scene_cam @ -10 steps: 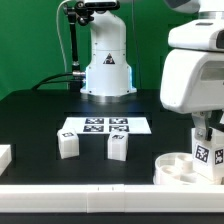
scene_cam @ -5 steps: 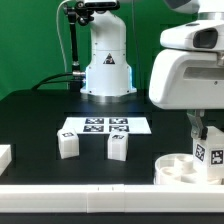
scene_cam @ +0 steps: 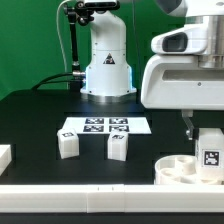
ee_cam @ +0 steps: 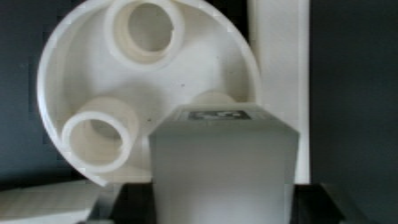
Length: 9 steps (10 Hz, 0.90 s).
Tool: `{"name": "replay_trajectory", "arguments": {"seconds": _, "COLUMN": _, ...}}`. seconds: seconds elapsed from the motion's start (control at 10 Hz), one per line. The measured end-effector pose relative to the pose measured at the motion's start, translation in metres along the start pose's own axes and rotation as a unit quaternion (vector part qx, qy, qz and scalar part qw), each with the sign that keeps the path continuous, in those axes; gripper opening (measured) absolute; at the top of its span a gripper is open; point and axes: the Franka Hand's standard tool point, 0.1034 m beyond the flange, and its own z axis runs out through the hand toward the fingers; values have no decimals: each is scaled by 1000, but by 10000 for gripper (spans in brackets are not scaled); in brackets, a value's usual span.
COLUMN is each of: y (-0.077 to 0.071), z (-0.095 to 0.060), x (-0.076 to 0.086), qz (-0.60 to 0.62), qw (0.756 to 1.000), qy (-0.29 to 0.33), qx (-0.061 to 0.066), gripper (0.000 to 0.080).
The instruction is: Assemble stool
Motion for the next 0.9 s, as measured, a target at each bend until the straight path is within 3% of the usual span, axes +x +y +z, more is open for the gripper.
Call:
{"name": "replay_trajectory", "arguments": {"seconds": 0.1, "y": -1, "z": 0, "x": -1, "qz": 66, "qw": 998, "qy": -4, "qx": 8, "gripper": 338}}
{"name": "replay_trajectory", "arguments": {"seconds": 0.5, "y": -4, "z": 0, "x": -3, "qz": 181, "qw": 983, "qy": -9, "qx": 9, "gripper": 338}}
{"name": "replay_trajectory", "arguments": {"seconds": 0.9, "y": -5, "z": 0, "x": -3, "qz": 299, "qw": 954, "qy": -16, "qx": 15, "gripper": 338}}
